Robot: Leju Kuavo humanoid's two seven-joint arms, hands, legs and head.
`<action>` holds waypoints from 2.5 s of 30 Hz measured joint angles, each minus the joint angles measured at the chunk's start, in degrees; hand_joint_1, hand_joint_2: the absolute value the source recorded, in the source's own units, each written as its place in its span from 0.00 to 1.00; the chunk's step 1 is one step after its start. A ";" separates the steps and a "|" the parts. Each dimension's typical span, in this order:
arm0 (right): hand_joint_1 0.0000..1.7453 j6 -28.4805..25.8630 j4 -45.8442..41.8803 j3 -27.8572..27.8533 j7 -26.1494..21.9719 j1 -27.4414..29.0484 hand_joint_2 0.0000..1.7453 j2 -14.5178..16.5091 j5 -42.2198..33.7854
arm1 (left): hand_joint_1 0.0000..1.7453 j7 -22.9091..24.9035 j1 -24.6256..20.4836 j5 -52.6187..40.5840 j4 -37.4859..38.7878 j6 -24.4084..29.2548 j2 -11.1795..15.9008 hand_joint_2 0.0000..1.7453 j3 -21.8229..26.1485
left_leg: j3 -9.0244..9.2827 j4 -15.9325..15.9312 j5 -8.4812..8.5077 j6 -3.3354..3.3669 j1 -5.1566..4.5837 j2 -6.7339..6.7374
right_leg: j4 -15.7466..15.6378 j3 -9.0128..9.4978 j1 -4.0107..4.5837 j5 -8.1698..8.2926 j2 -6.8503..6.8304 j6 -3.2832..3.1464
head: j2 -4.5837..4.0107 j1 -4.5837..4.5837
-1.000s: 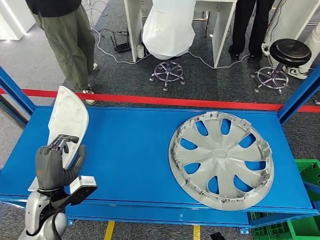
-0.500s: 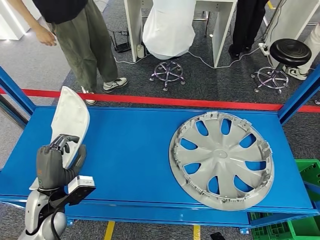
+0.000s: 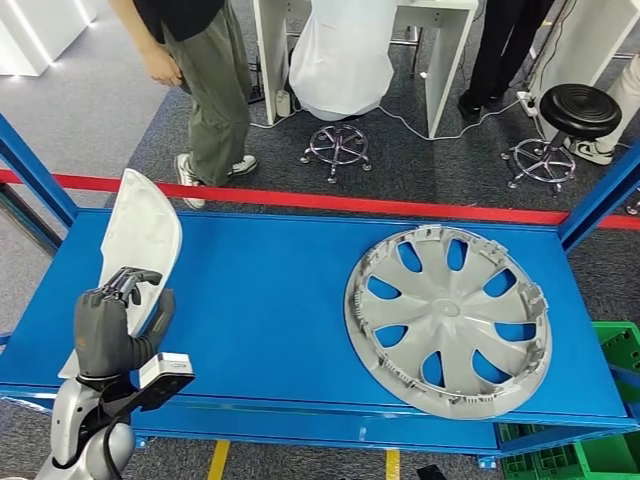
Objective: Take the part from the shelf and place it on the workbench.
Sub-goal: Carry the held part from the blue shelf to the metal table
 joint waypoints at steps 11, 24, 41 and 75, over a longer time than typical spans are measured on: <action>0.00 -0.08 0.00 0.05 -0.06 -0.37 0.00 0.14 0.00 | 1.00 -0.09 -0.07 0.00 -0.02 0.11 -0.04 1.00 -0.21 | -2.25 5.19 -3.90 -3.73 0.82 -0.25 | -15.14 6.85 -0.32 6.95 0.18 -2.78 | 0.01 0.07; 0.00 -0.24 0.00 0.07 -0.11 -0.28 0.00 0.14 0.03 | 1.00 -0.09 -0.33 -0.18 -0.03 0.54 -0.03 1.00 -0.45 | 1.76 0.95 -2.37 -1.54 -0.17 -0.37 | -15.70 2.81 0.49 11.57 0.33 -1.48 | 0.00 -0.10; 0.00 0.20 -0.01 0.21 -3.19 -1.09 0.00 -0.02 -1.03 | 1.00 0.20 1.16 -1.46 -0.34 2.71 -0.08 1.00 -0.66 | -5.80 2.79 1.98 -2.94 -0.23 -0.35 | -17.44 10.96 0.61 5.08 -0.06 -3.37 | 0.00 0.20; 0.00 0.37 0.00 -0.19 -6.87 1.37 0.00 -0.87 -3.85 | 1.00 1.55 1.40 -0.60 0.44 1.87 0.65 1.00 -1.47 | -7.88 13.09 -6.82 -2.91 -0.60 0.27 | -19.02 9.42 1.30 7.35 0.21 -3.84 | 0.00 0.27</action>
